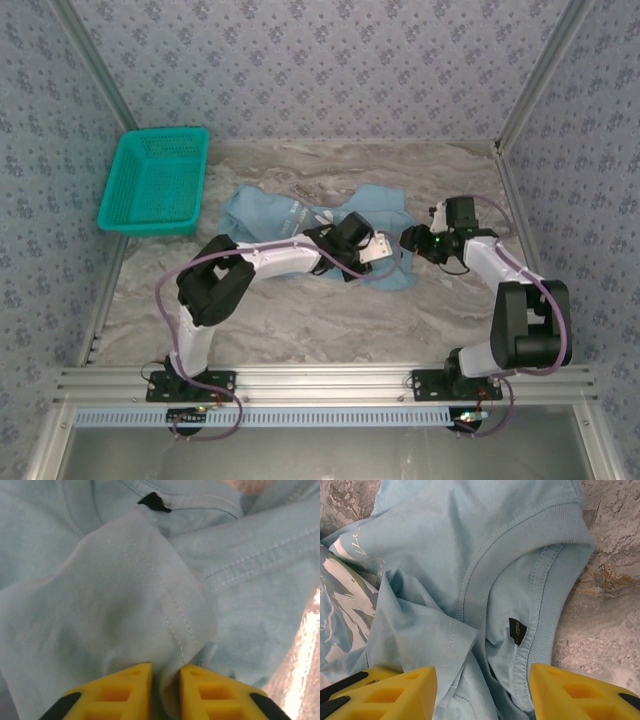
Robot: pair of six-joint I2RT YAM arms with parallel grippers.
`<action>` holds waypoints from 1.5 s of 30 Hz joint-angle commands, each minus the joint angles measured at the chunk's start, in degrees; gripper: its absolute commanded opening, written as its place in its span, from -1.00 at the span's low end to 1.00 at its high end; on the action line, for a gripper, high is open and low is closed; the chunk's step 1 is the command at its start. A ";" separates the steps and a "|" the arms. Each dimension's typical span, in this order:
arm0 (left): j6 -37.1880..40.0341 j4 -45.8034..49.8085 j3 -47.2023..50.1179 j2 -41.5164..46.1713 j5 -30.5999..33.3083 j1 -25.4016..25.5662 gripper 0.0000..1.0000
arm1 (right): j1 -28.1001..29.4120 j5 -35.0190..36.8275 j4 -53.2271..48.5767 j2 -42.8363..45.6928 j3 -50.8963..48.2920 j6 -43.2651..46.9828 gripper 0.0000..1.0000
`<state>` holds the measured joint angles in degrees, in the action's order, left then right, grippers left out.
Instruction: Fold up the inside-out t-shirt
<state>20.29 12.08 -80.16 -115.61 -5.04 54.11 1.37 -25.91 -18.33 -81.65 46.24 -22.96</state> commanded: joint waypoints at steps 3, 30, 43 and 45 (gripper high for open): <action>-4.92 -0.90 -2.72 1.16 -9.51 -3.49 -0.87 | -0.32 0.06 -2.11 2.58 -1.02 1.39 0.07; -22.38 3.04 -9.40 -4.27 -41.95 -16.87 -1.00 | 14.81 -2.15 24.13 2.96 -7.30 16.63 -0.07; -21.89 3.89 -9.58 -4.17 -41.68 -16.85 -1.00 | 16.19 -3.62 26.65 -1.72 -6.35 15.80 -0.10; -21.71 4.08 -9.58 -4.18 -41.70 -16.84 -1.00 | 16.34 -3.77 27.68 -2.28 -5.75 15.34 -0.11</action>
<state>-1.63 15.09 -88.47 -119.39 -44.82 37.58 17.30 -28.34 6.57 -83.00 38.59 -6.61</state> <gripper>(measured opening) 0.042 0.447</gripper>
